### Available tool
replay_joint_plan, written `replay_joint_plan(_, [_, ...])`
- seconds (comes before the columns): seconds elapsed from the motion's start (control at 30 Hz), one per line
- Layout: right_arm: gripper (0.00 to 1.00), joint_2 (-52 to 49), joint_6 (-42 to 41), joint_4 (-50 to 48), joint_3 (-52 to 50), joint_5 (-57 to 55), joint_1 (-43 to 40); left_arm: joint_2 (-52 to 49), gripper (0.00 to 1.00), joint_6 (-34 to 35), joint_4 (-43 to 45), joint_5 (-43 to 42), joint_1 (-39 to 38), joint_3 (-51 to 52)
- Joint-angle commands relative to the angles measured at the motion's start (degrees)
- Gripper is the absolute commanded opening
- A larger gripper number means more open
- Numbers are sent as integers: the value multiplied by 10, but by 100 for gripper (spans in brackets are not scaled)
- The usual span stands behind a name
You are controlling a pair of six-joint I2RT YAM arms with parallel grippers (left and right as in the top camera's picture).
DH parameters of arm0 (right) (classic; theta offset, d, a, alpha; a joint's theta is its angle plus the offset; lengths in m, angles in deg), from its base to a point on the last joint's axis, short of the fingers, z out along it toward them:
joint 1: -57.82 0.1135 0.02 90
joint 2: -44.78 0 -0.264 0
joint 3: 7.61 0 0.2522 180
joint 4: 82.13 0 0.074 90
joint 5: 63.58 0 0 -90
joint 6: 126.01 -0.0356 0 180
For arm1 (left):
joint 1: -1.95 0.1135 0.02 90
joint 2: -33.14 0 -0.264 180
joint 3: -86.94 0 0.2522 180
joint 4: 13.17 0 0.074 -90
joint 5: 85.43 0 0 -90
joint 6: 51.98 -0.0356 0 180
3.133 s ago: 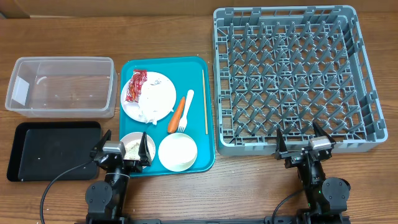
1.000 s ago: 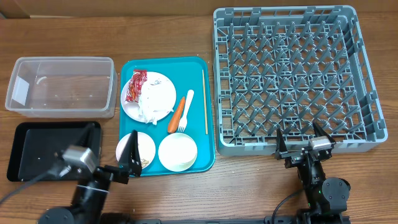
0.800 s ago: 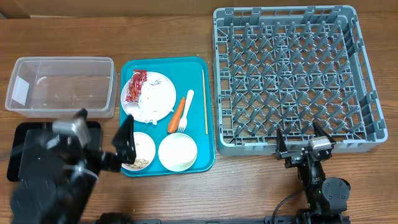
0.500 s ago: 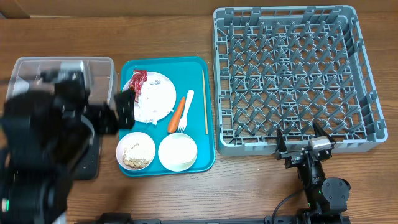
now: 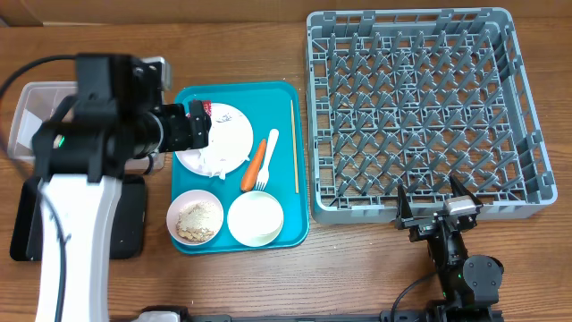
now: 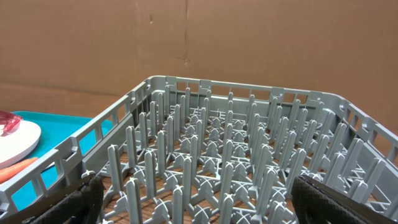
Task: Sort waste into correct bins and load items into the dishwasher rack
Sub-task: 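Move the left gripper over the red wrapper on the white plate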
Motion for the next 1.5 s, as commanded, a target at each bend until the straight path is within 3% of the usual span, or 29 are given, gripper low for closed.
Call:
replay_joint_plan(0.0, [100, 7, 0, -3, -6, 3, -3, -56, 83, -7, -22, -7, 3, -10])
replay_joint_plan(0.2, [100, 7, 0, -3, -6, 3, -3, -142, 77, -7, -37, -6, 3, -10])
replay_joint_plan(0.4, [100, 7, 0, -3, -6, 3, -3, -197, 61, -7, 0, -6, 3, -10])
replay_joint_plan(0.7, [100, 7, 0, -3, -6, 3, -3, -205, 69, -37, 77, 172, 3, -10])
replay_joint_plan(0.93, [100, 7, 0, -3, -6, 3, -3, -236, 71, -79, 112, 152, 0, -10])
replay_joint_plan(1.17, [100, 7, 0, -3, -6, 3, -3, -310, 61, -87, 136, 152, -1, -10])
replay_joint_plan(1.47, [100, 7, 0, -3, -6, 3, -3, -373, 58, -87, 175, 152, -2, -10])
